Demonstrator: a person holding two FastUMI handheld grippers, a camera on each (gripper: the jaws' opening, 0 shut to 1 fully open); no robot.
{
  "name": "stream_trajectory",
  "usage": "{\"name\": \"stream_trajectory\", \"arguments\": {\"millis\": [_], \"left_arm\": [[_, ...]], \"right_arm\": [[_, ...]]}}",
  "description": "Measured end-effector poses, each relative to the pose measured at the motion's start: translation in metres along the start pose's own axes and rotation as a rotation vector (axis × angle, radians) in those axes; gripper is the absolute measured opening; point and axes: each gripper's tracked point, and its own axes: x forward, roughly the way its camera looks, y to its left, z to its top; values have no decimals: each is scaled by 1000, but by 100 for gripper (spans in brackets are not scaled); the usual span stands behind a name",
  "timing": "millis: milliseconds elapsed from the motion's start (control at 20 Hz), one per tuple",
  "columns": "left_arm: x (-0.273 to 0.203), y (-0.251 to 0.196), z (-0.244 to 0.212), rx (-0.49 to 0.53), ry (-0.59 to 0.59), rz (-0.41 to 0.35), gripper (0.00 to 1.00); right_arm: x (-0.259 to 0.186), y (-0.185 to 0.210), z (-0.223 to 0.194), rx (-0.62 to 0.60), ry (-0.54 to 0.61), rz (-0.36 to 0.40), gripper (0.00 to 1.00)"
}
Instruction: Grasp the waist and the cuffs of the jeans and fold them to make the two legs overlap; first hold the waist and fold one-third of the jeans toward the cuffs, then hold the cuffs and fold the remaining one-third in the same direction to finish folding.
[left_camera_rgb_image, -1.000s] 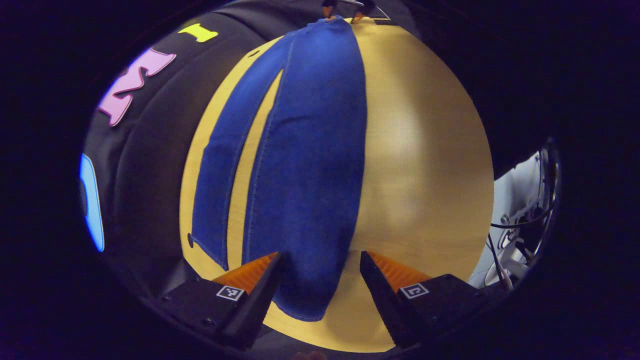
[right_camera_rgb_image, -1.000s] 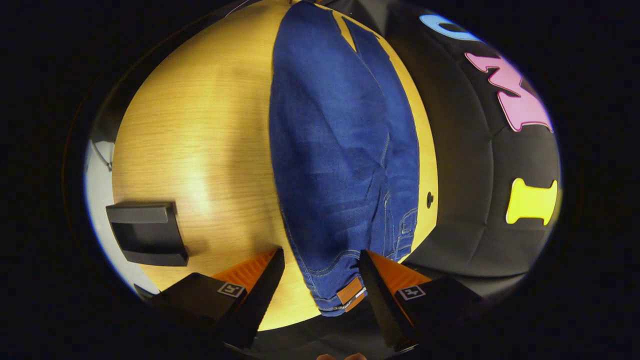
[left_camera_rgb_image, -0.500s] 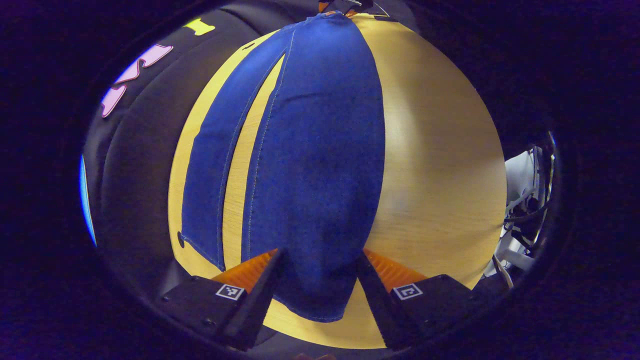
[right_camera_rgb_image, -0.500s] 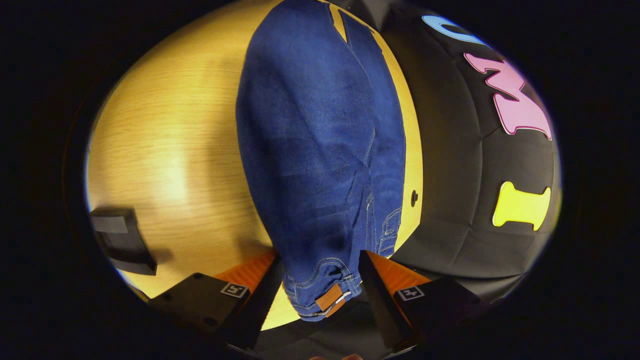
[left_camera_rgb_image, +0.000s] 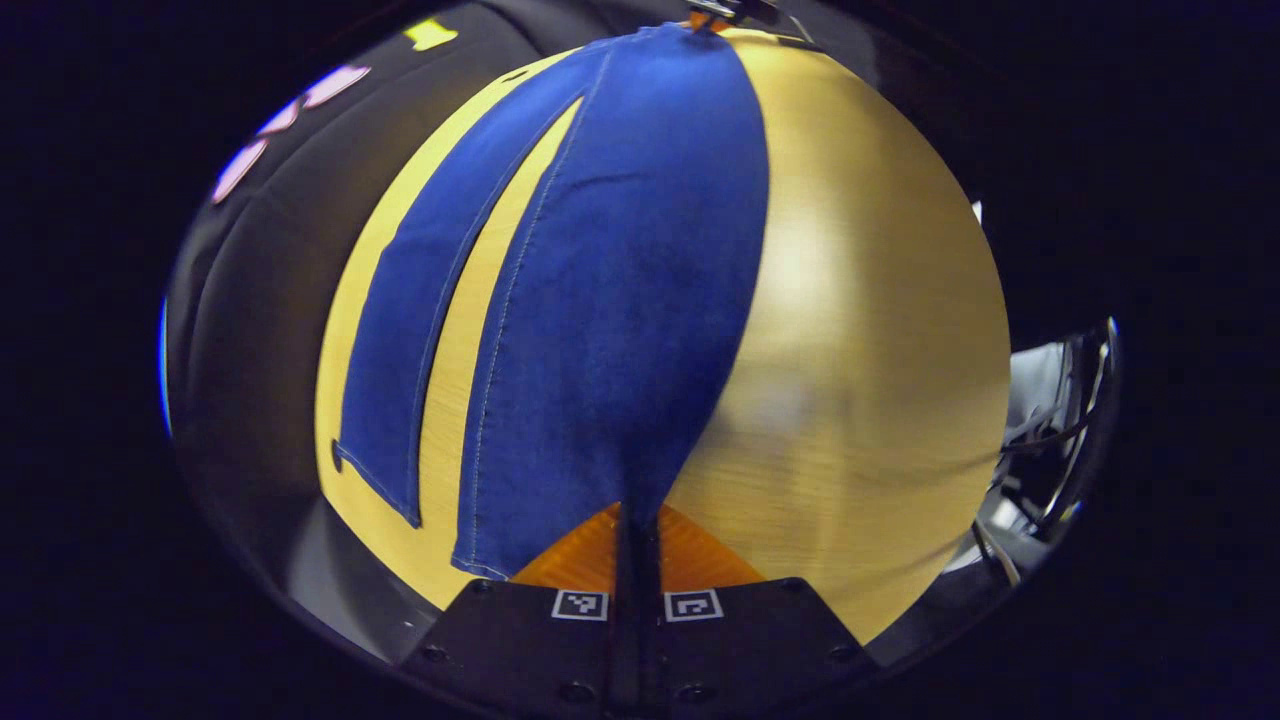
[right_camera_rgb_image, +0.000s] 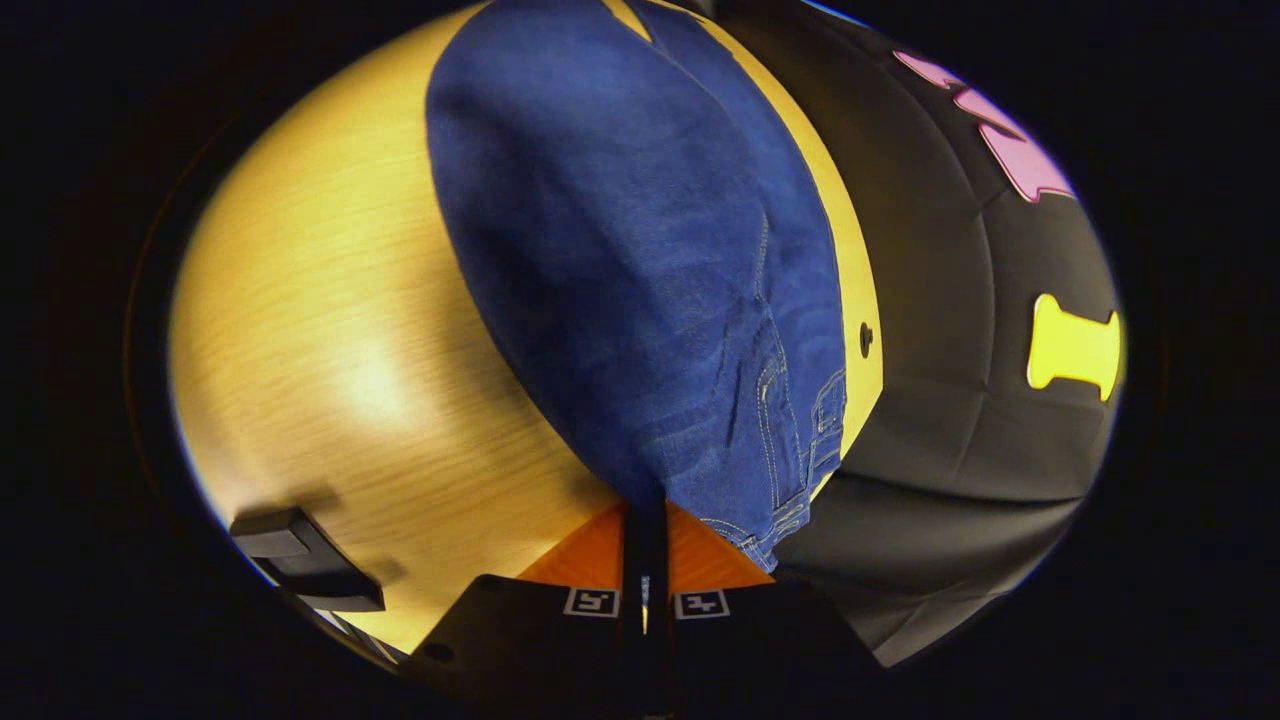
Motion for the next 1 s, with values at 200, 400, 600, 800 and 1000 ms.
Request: {"name": "stream_trajectory", "arguments": {"millis": [200, 400, 600, 800, 1000], "left_arm": [[-22, 25, 14, -178, -81, -58, 6], [-50, 66, 40, -264, -155, -8, 6], [-63, 145, 67, -371, -184, 89, 6], [-16, 204, 73, -559, -81, 171, 6], [61, 208, 56, -620, 88, 104, 6]], "right_arm": [[-27, -45, 13, 309, -37, 4, 5], [-66, -124, 39, 454, -111, -67, 5], [-74, -202, 72, 565, -146, -116, 10], [-2, -246, 106, 772, -112, -102, 5], [72, -236, 122, 903, -13, -22, 5]]}}
